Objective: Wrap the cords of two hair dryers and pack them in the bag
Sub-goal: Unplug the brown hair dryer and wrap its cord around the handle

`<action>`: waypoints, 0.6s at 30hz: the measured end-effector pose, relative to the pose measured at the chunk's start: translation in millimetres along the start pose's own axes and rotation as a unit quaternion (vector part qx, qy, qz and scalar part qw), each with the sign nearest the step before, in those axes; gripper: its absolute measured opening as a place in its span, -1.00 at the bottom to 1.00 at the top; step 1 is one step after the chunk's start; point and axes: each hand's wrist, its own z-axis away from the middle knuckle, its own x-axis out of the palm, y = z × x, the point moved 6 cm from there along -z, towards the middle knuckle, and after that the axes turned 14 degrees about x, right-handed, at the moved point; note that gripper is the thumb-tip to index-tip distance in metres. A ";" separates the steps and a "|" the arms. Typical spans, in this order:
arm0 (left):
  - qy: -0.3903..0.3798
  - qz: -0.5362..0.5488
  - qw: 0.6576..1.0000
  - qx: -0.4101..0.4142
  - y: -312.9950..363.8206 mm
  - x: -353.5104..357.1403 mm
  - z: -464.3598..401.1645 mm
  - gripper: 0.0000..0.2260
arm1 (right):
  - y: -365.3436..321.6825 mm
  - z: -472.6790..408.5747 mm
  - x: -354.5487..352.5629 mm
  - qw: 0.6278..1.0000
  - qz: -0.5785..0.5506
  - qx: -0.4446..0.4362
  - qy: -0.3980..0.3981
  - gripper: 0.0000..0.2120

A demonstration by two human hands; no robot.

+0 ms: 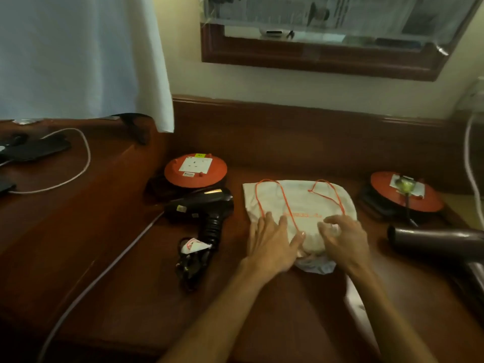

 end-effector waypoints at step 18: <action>0.121 -0.087 0.989 -0.005 -60.1 24.1 -59.3 -0.34 | 27.8 -24.6 19.1 0.994 -0.079 -0.042 -0.056 -0.45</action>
